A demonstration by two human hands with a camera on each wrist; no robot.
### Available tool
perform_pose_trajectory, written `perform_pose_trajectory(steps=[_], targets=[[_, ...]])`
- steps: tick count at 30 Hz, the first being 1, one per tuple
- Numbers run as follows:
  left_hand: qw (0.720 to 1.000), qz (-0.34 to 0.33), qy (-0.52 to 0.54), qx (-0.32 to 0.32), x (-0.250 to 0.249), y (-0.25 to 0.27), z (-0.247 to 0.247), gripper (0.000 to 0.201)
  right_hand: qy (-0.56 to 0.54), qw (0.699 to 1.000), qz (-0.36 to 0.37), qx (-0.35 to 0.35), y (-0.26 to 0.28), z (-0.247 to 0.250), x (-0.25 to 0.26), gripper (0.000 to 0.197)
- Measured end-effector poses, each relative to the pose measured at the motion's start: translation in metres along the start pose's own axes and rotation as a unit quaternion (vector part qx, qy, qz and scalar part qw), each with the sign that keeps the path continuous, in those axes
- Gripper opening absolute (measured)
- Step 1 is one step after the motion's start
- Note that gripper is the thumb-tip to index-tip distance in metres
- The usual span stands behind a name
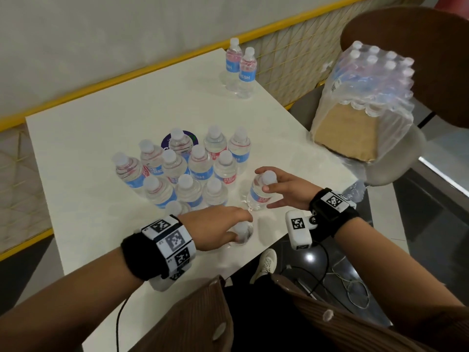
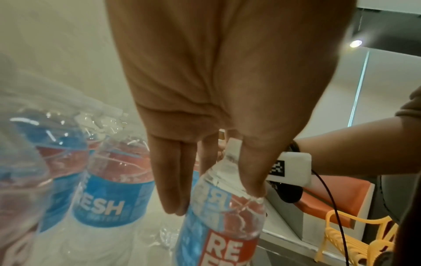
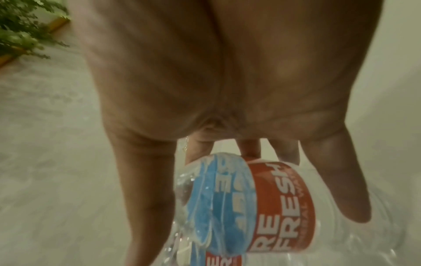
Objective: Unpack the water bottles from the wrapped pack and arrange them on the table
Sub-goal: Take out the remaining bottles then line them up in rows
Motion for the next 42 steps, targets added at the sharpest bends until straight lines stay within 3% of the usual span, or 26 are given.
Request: perform_pose_trajectory(steps=[11, 20, 29, 32, 37, 42], targets=[[1.0, 0.003, 0.031, -0.001, 0.036, 0.058, -0.025, 0.038, -0.014, 0.999, -0.009, 0.033, -0.006, -0.047, -0.02, 0.046], [0.994, 0.109, 0.003, -0.027, 0.086, 0.116, -0.011, 0.043, 0.023, 0.998, -0.016, 0.056, -0.013, -0.076, -0.019, 0.045], [0.966, 0.218, 0.036, -0.131, 0.124, 0.125, 0.011, 0.043, 0.023, 0.998, -0.012, 0.049, -0.017, -0.082, -0.021, 0.048], [0.955, 0.249, 0.049, -0.151, 0.131, 0.122, 0.016, 0.042, 0.054, 0.997, -0.041, 0.041, -0.015, -0.079, -0.02, 0.054], [0.938, 0.301, 0.074, -0.158, 0.135, 0.118, 0.019, 0.047, 0.074, 0.992, -0.104, 0.019, -0.018, -0.077, -0.027, 0.087], [0.933, 0.315, 0.093, -0.148, 0.141, 0.114, 0.023, 0.05, 0.051, 0.993, -0.103, 0.02, -0.025, -0.095, -0.026, 0.083]])
Point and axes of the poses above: each hand's wrist, its own y-axis away from the middle knuckle, its own z-axis out of the back of the hand, x = y × z, the point moved 3 cm from there along -y, towards the middle knuckle, and after that the axes turned 2 degrees about x, right-handed, at the moved point
